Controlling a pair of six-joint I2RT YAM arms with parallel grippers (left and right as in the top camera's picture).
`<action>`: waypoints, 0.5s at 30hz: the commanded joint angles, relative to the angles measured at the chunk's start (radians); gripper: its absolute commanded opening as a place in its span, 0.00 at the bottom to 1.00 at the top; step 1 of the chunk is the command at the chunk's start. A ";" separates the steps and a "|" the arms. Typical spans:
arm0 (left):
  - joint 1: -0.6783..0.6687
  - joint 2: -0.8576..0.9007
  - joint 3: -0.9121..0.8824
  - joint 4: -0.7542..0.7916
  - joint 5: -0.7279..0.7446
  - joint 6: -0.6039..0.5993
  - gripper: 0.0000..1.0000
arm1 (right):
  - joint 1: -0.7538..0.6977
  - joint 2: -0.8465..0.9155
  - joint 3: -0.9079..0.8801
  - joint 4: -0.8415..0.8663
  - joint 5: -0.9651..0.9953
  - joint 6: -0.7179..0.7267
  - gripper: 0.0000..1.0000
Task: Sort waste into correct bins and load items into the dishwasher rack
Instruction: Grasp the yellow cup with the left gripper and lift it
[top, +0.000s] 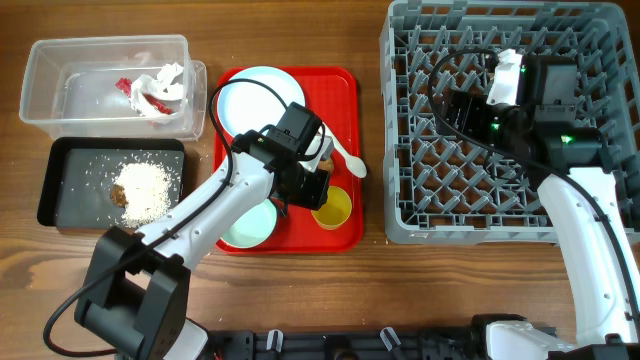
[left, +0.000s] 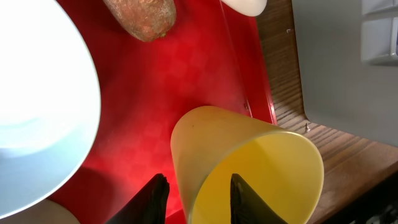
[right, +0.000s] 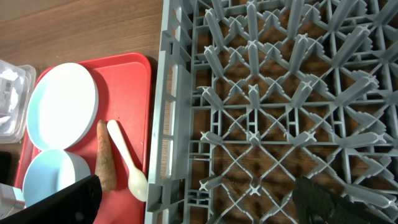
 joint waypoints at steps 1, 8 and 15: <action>-0.004 0.037 -0.002 0.003 -0.006 0.005 0.32 | -0.001 0.020 0.021 0.001 -0.006 0.008 1.00; -0.004 0.062 -0.002 0.003 -0.007 0.005 0.07 | -0.001 0.055 0.021 0.000 -0.006 0.010 1.00; 0.000 0.057 0.016 -0.011 0.002 -0.033 0.04 | -0.001 0.055 0.021 0.013 -0.074 0.010 1.00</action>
